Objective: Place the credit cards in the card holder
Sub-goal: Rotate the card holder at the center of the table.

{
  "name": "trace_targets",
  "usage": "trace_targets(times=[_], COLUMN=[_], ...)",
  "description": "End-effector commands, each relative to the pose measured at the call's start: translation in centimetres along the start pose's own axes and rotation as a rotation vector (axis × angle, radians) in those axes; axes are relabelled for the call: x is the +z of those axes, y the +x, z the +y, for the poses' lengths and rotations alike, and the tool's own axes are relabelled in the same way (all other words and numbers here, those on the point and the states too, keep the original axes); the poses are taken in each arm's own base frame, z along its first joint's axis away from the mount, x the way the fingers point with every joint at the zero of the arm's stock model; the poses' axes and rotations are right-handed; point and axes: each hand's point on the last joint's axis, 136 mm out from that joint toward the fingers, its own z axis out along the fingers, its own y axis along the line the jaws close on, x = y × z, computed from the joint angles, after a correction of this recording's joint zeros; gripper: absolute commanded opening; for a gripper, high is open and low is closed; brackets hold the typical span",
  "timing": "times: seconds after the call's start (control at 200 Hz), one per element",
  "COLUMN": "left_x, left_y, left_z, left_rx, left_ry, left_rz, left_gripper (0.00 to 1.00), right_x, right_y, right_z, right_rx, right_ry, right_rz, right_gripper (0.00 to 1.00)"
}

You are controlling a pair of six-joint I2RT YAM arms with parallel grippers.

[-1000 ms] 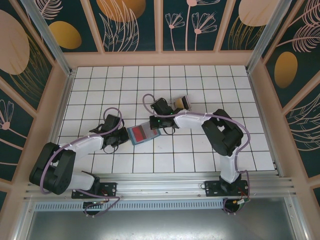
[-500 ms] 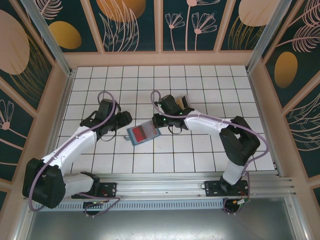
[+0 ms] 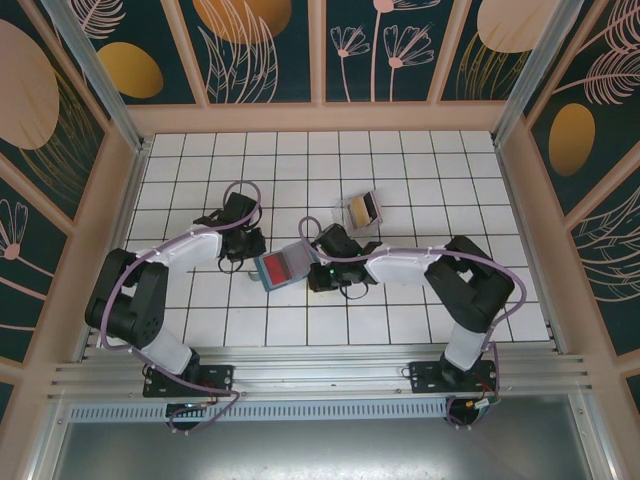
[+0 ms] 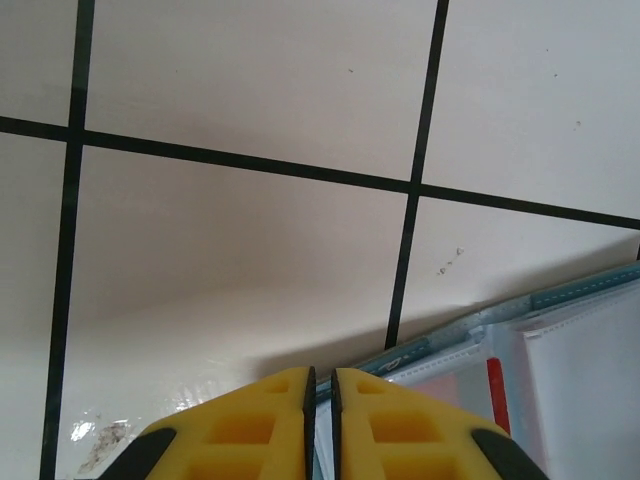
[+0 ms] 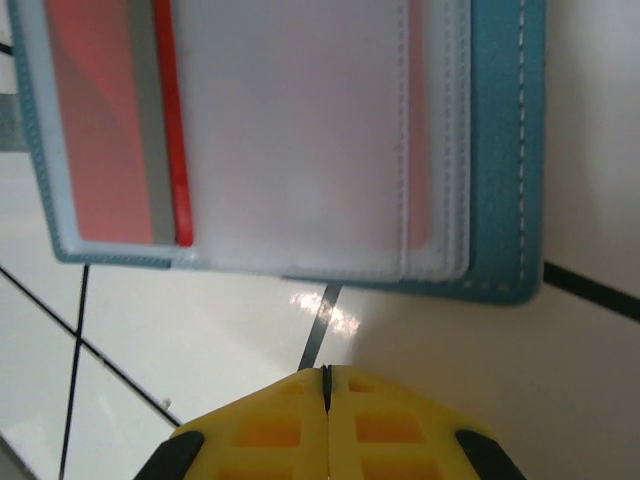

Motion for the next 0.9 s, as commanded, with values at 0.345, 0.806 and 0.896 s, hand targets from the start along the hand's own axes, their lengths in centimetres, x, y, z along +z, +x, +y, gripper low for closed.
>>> trace_targets(times=[0.345, 0.806, 0.896], left_x=[0.5, -0.8, -0.6], left_y=[6.2, 8.5, 8.6], left_z=[1.4, -9.3, -11.6], left_rx=[-0.058, -0.032, -0.018], left_ry=[0.068, 0.308, 0.347], left_rz=[0.071, 0.098, 0.104], left_gripper=[0.13, 0.13, 0.13], right_x=[3.3, 5.6, 4.0], right_y=[-9.4, -12.4, -13.5], right_z=[0.6, 0.7, -0.2], right_rx=[-0.028, -0.108, -0.091], right_ry=[-0.019, -0.082, -0.074], right_rz=[-0.090, -0.001, -0.040], right_gripper=[0.06, 0.07, 0.07])
